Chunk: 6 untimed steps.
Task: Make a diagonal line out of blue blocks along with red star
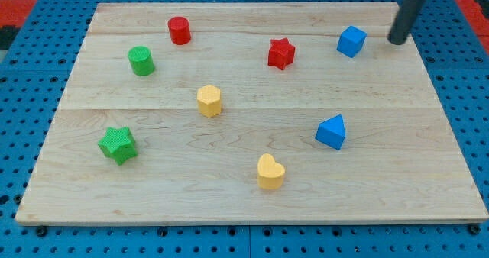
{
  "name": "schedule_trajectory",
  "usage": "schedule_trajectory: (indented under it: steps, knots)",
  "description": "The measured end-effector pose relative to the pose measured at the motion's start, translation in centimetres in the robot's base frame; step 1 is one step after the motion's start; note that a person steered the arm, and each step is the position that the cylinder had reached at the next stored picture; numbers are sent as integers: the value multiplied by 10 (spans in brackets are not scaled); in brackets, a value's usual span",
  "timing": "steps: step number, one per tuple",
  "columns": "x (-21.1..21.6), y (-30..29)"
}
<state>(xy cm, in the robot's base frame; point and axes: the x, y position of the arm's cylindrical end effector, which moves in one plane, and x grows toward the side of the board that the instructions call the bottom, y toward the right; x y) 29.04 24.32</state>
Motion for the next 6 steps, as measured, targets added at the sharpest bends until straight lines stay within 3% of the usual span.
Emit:
schedule_trajectory:
  steps: [3, 4, 5, 6]
  knots:
    - [-31, -37]
    - [-2, -58]
    - [-16, -58]
    - [16, -59]
